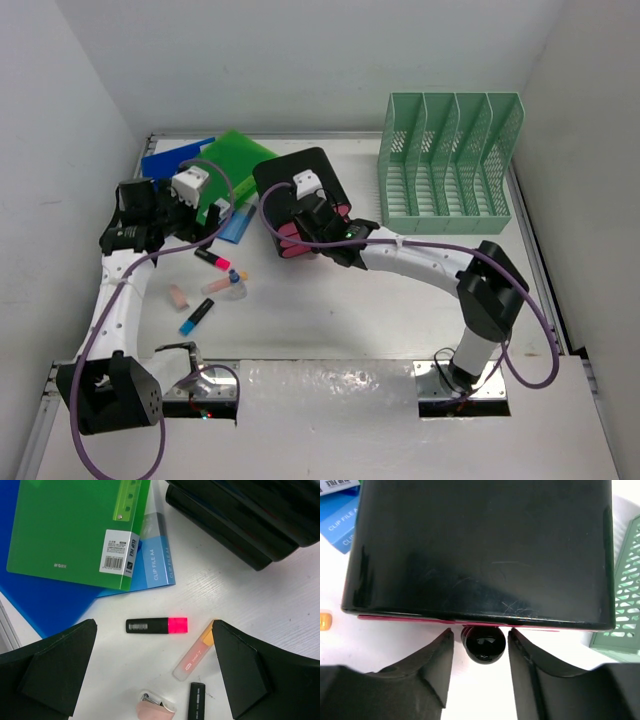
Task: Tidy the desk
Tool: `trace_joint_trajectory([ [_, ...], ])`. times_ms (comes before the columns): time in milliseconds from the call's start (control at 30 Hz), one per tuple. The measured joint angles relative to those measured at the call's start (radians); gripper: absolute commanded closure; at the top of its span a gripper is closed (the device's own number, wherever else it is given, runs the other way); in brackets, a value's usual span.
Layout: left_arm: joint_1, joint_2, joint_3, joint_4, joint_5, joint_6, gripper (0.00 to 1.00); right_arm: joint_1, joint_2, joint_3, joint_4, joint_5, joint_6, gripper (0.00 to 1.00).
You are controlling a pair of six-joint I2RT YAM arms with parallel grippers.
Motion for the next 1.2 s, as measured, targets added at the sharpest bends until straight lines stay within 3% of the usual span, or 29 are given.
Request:
trace_joint_trajectory([
  [167,0.000,0.000,-0.011,0.001,0.005,0.007,0.00,0.000,0.011,0.000,0.003,0.030,0.011,0.63],
  [333,0.000,0.000,-0.014,0.000,0.008,0.015,0.00,0.000,0.011,0.000,0.006,0.048,0.026,0.84],
  [567,0.000,0.000,-0.018,-0.015,0.027,0.052,0.00,0.000,-0.011,-0.045,0.051,0.050,0.046,1.00],
  [867,0.000,0.004,-0.022,-0.066,0.078,0.109,0.00,0.043,-0.116,-0.148,0.026,0.041,0.056,1.00],
  [1067,0.000,0.026,-0.002,-0.199,0.175,0.258,0.00,0.090,-0.177,-0.192,-0.045,0.064,0.068,0.99],
  [1167,0.000,0.024,0.013,-0.291,0.226,0.372,0.00,0.101,-0.222,-0.246,-0.051,0.057,0.087,0.91],
  [1200,0.000,0.023,0.015,-0.318,0.238,0.407,0.00,0.105,-0.240,-0.264,-0.053,0.053,0.094,0.82],
])
